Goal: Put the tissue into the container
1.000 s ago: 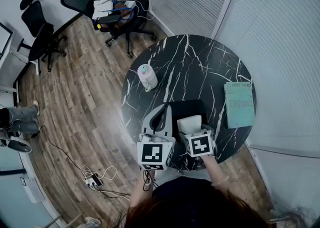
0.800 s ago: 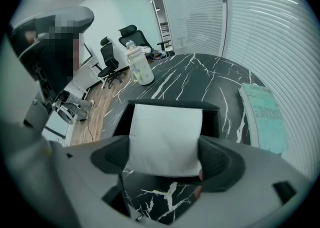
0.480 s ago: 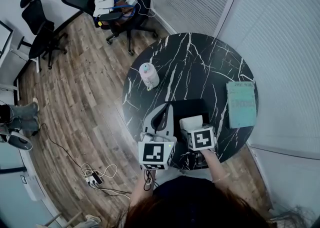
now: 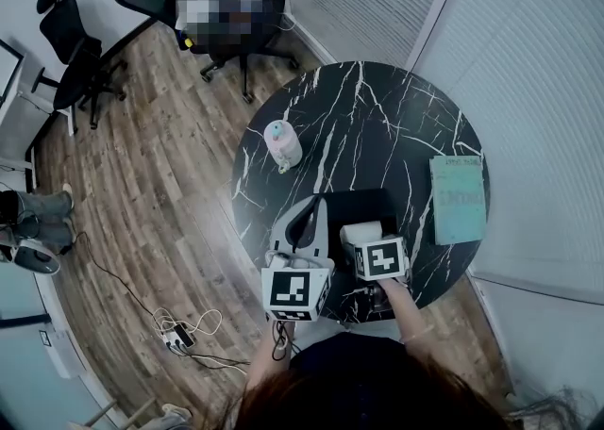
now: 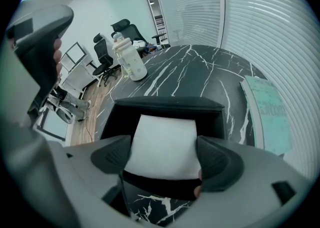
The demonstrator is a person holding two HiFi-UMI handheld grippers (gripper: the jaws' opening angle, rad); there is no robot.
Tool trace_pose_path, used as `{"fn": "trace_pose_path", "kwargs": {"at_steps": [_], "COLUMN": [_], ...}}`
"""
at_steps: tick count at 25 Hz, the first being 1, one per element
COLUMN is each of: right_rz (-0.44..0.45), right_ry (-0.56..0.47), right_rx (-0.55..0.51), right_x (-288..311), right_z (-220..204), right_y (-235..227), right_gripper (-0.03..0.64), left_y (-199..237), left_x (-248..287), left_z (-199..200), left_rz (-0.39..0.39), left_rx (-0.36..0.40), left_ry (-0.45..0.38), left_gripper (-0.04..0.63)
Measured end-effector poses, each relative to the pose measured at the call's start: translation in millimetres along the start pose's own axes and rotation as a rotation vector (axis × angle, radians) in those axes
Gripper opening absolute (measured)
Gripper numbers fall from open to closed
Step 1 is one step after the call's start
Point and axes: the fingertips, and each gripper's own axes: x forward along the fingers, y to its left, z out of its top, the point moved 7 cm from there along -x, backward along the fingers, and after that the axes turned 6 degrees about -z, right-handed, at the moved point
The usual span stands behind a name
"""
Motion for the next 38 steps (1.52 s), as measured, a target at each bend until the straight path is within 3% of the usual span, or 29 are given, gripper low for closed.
{"fn": "trace_pose_path", "kwargs": {"at_steps": [9,20,38], "right_rz": [0.028,0.1,0.068], "right_ry": [-0.008,-0.045,-0.256], "right_rx": [-0.033,0.005,0.01], "right_x": [2,-9,-65], "right_z": [4,1,-25], "right_y": [9,19,36], "right_gripper": [0.417,0.417,0.417], "left_y": [4,2,-21], "left_x": [0,-14,-72], "left_z": [0,5,20], "left_rz": [0.005,0.011,-0.031], "left_rx": [-0.007,0.01,0.056], "left_ry": [0.005,-0.008,-0.062], "left_gripper": [0.029,0.029,0.029]}}
